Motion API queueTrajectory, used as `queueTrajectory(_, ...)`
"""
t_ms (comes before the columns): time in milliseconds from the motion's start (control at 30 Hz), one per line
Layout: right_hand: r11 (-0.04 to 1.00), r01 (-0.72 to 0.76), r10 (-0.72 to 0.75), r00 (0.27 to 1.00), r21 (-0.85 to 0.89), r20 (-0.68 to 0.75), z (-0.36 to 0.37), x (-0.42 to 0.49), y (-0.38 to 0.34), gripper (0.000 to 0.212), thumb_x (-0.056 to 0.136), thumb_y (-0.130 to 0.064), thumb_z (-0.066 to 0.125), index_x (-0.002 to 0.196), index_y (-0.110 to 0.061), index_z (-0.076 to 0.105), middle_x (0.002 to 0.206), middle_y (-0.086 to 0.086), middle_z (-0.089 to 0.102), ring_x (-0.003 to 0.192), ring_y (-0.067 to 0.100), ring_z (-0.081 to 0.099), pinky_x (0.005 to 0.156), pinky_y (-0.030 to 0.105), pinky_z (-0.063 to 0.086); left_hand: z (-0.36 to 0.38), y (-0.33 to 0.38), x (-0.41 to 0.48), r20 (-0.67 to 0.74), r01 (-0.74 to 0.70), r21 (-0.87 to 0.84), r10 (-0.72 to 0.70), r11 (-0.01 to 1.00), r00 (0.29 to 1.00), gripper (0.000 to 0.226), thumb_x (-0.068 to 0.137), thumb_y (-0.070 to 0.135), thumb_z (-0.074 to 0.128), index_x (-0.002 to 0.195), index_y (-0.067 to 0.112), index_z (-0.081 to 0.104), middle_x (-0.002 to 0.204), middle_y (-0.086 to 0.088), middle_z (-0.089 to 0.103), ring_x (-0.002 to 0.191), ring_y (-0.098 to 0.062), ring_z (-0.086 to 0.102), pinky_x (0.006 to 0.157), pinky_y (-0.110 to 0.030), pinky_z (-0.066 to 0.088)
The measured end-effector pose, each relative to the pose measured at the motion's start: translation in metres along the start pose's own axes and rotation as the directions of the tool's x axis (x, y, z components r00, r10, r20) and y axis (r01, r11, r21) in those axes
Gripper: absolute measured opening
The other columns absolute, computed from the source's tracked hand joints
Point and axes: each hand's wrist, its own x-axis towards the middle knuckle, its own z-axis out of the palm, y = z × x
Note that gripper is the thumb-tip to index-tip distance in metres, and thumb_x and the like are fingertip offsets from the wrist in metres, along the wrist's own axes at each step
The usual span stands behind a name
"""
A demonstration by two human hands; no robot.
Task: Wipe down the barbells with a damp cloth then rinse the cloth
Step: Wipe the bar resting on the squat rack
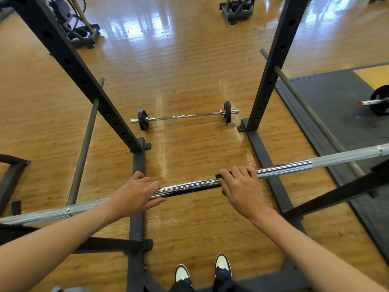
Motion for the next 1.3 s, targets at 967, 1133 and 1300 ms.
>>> queueTrajectory(967,0.953,-0.299,0.299,0.900,-0.051,0.317,-0.003,0.053,-0.024,0.051,0.094,-0.036,0.029,0.056,-0.018,0.058,0.056,-0.005,0.058,0.057,0.014,0.053,0.094,0.041,0.037,0.000,0.000,0.002,-0.011,-0.003,0.060,0.004,0.998,1.000,0.041,0.101,0.066,0.029,0.090,0.031,0.048,0.076,0.016,0.057,0.068,-0.006,0.047,0.086,-0.032,0.038)
queueTrajectory(1133,0.984,-0.175,0.168,0.976,0.045,0.137,0.010,0.043,-0.066,0.045,0.098,-0.031,0.032,0.060,-0.023,0.055,0.052,-0.009,0.054,0.051,0.012,0.051,0.102,0.045,0.038,0.000,0.000,0.001,-0.008,-0.008,0.053,0.008,0.999,1.000,0.044,0.102,0.066,0.029,0.092,0.030,0.051,0.077,0.015,0.059,0.070,-0.008,0.047,0.087,-0.034,0.038)
queueTrajectory(1300,0.999,0.026,-0.026,1.000,-0.021,0.012,0.004,0.023,-0.025,0.037,0.105,-0.034,0.034,0.077,-0.026,0.058,0.070,-0.009,0.060,0.066,0.017,0.057,0.110,0.050,0.036,0.002,-0.002,0.000,-0.040,-0.021,0.049,0.023,0.999,0.999,0.047,0.102,0.066,0.028,0.090,0.027,0.052,0.075,0.013,0.061,0.069,-0.012,0.050,0.085,-0.036,0.041)
